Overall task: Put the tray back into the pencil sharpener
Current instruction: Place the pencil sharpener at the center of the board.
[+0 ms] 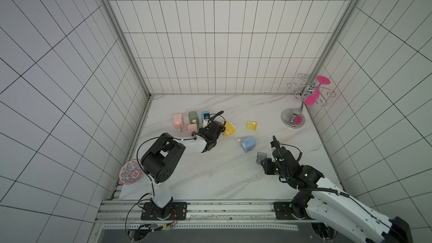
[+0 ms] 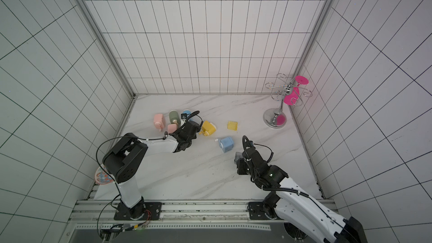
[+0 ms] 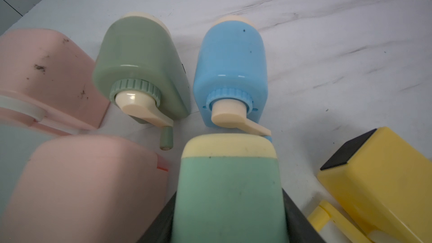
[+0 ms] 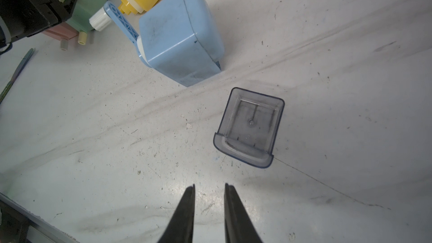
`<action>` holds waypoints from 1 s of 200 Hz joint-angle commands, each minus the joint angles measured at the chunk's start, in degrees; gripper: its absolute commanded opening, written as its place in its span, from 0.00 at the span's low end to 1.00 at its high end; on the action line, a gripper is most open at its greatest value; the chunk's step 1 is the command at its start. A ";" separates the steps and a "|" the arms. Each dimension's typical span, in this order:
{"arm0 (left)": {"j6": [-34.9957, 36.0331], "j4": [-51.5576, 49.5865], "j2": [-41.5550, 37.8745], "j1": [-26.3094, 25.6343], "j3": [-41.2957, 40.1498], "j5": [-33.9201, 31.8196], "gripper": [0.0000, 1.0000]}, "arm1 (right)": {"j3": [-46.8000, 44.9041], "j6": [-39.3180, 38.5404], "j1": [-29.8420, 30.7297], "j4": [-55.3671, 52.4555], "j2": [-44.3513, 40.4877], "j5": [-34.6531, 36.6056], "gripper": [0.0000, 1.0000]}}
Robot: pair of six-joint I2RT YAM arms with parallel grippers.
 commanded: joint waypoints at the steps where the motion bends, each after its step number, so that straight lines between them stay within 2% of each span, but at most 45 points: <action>1: -2.96 0.24 0.64 0.62 1.21 -1.15 0.21 | 2.65 -0.48 -0.68 0.16 -0.03 -0.04 0.25; 45: -2.66 0.29 -0.18 0.55 0.73 -1.05 0.54 | 2.62 -0.56 -0.77 0.15 0.06 -0.44 0.26; 109: -2.18 0.05 -2.92 0.41 0.27 -0.18 0.79 | 2.76 -0.94 -0.80 0.16 0.32 -1.07 0.26; 155: -0.68 -0.32 -9.46 -0.64 -1.03 -1.18 0.84 | 2.70 -1.21 -0.85 -0.07 -0.46 -1.11 0.26; 200: 6.94 2.89 -25.24 2.45 -6.01 9.22 0.83 | 5.25 -3.78 -1.16 -2.63 0.20 0.96 0.27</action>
